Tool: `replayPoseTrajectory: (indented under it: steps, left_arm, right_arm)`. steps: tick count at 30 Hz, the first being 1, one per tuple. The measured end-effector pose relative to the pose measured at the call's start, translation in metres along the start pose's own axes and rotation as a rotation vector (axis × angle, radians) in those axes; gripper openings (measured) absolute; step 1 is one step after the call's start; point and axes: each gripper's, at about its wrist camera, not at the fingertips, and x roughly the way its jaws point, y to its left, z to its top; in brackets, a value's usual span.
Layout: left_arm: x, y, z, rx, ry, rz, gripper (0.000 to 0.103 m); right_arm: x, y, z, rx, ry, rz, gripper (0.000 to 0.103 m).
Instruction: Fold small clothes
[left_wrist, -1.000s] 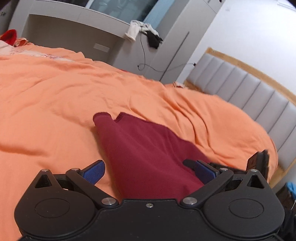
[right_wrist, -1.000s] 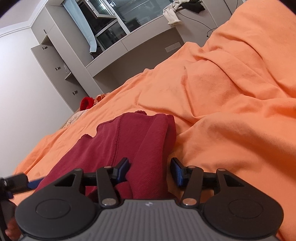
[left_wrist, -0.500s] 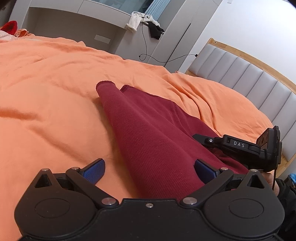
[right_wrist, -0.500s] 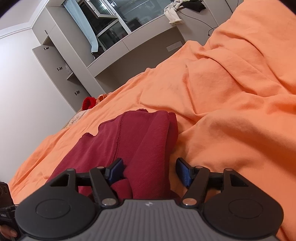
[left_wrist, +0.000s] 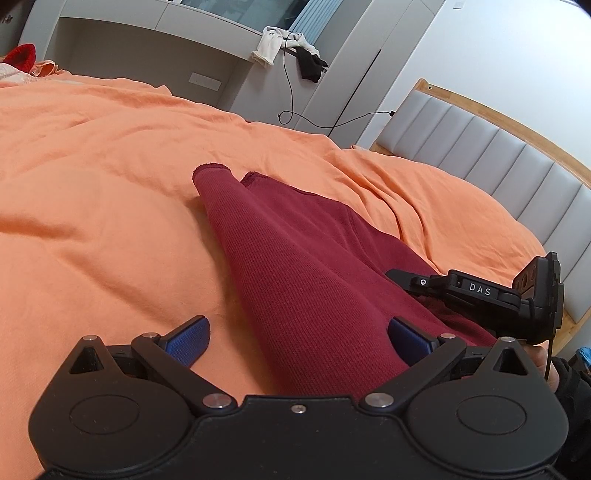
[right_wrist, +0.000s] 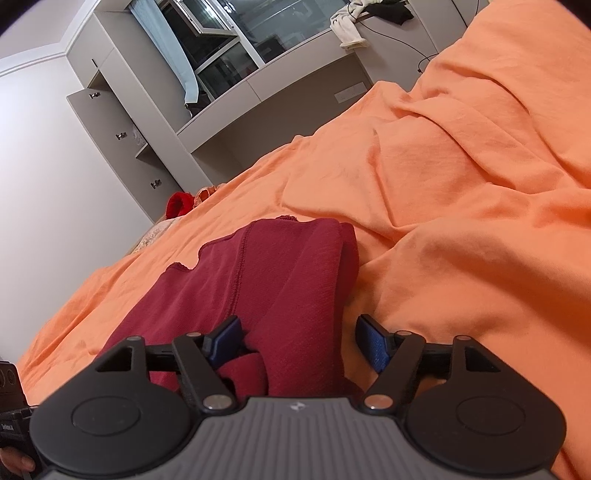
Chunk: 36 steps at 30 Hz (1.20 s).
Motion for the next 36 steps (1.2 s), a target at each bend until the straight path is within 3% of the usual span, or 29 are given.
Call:
replayPoseTrajectory:
  steps: [25,36]
  left_arm:
    - [0.000,0.001,-0.001,0.001,-0.001,0.000,0.103]
    - [-0.003,0.003,0.005,-0.023,0.013,-0.007,0.102]
  right_arm:
    - [0.001,0.002,0.000,-0.018,0.000,-0.013,0.072]
    - [0.000,0.013,0.001,-0.065,0.004,-0.022,0.052]
